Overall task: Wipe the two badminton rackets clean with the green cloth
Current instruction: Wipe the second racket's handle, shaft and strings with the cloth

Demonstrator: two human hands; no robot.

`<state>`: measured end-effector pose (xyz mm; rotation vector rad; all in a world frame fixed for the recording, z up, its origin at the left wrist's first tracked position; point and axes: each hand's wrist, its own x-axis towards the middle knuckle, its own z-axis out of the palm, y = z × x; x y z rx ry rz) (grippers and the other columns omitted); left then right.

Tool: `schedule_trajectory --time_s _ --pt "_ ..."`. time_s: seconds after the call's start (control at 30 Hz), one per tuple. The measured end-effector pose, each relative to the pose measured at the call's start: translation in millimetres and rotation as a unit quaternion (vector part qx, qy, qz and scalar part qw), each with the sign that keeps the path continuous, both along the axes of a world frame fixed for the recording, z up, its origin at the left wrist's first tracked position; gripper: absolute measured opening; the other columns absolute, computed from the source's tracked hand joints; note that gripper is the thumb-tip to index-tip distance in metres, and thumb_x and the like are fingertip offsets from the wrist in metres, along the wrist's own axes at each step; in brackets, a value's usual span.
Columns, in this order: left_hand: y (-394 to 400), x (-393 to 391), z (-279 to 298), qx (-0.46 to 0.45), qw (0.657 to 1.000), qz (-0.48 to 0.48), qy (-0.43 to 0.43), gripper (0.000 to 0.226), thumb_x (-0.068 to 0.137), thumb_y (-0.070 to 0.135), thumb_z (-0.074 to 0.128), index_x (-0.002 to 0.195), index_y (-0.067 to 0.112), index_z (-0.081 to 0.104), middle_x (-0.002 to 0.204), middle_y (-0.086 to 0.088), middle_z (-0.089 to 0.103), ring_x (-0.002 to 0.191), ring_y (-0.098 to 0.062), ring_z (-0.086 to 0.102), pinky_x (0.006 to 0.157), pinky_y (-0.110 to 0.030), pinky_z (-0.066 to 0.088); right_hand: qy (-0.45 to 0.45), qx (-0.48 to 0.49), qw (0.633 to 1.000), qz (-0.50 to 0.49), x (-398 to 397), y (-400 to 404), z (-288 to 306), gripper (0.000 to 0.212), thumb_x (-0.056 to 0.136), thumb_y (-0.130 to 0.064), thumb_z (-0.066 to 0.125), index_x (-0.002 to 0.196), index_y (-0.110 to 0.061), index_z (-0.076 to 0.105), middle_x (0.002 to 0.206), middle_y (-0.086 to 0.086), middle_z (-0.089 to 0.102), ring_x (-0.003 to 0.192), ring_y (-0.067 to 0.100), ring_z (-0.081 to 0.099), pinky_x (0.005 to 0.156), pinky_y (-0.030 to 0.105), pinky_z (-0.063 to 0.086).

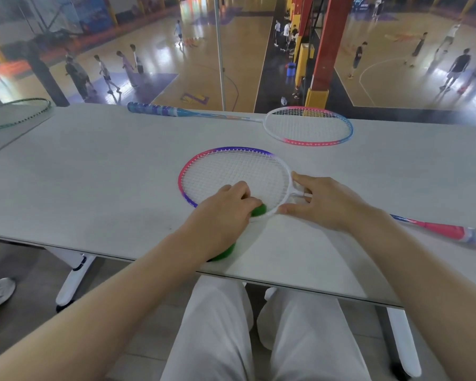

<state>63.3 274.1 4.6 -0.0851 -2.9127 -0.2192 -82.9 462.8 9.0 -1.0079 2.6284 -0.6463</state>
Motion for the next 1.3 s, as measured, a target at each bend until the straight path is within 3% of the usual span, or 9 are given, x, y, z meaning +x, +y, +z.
schedule_trajectory --time_s 0.23,0.5,0.73,1.0,1.13,1.3 --pt "-69 23 2 -0.016 0.996 0.092 -0.005 0.033 0.1 0.018 0.043 0.127 0.021 0.062 0.112 -0.002 0.051 0.1 -0.021 0.05 0.089 -0.039 0.047 0.0 -0.023 1.0 0.006 -5 0 -6 0.076 0.066 -0.081 0.063 0.134 -0.055 0.04 0.121 -0.021 0.06 0.107 0.009 0.061 0.092 0.038 0.052" --pt "-108 7 6 -0.023 0.984 0.177 -0.009 0.033 0.1 0.019 0.044 0.126 0.018 0.064 0.112 -0.006 0.052 0.098 -0.026 0.054 0.087 -0.036 0.046 0.001 -0.02 1.0 0.007 -8 0 -7 0.076 0.066 -0.082 0.061 0.134 -0.053 0.041 0.123 -0.022 0.06 0.107 0.008 0.061 0.092 0.039 0.052" --pt "-64 8 4 0.008 0.992 0.126 -0.003 0.032 0.098 0.02 0.044 0.123 0.014 0.064 0.11 -0.002 0.05 0.094 -0.019 0.052 0.083 -0.033 0.045 0.013 -0.015 1.0 0.012 -8 0 -8 0.075 0.069 -0.079 0.062 0.136 -0.053 0.041 0.12 -0.021 0.061 0.107 0.011 0.06 0.087 0.036 0.051" --pt "17 -3 2 0.066 0.998 0.022 -0.002 0.03 0.096 0.022 0.046 0.121 0.015 0.062 0.109 -0.002 0.047 0.097 -0.019 0.048 0.082 -0.038 0.046 0.018 -0.024 1.0 0.009 -9 0 -11 0.075 0.067 -0.08 0.063 0.134 -0.054 0.042 0.119 -0.02 0.062 0.105 0.011 0.061 0.087 0.038 0.052" --pt "32 -13 -2 0.068 0.997 0.04 0.02 0.026 0.098 0.022 0.045 0.115 0.014 0.063 0.105 -0.002 0.043 0.092 -0.018 0.046 0.079 -0.04 0.048 0.011 -0.026 0.999 0.021 -11 1 -12 0.075 0.068 -0.08 0.063 0.135 -0.053 0.042 0.116 -0.02 0.063 0.102 0.01 0.061 0.088 0.039 0.053" --pt "14 -9 -4 0.049 0.998 0.036 0.019 0.03 0.098 0.02 0.044 0.122 0.017 0.062 0.107 -0.002 0.046 0.094 -0.02 0.047 0.079 -0.041 0.048 0.011 -0.025 0.999 0.024 -11 1 -11 0.077 0.069 -0.081 0.061 0.137 -0.052 0.04 0.115 -0.019 0.062 0.103 0.011 0.06 0.088 0.039 0.052"
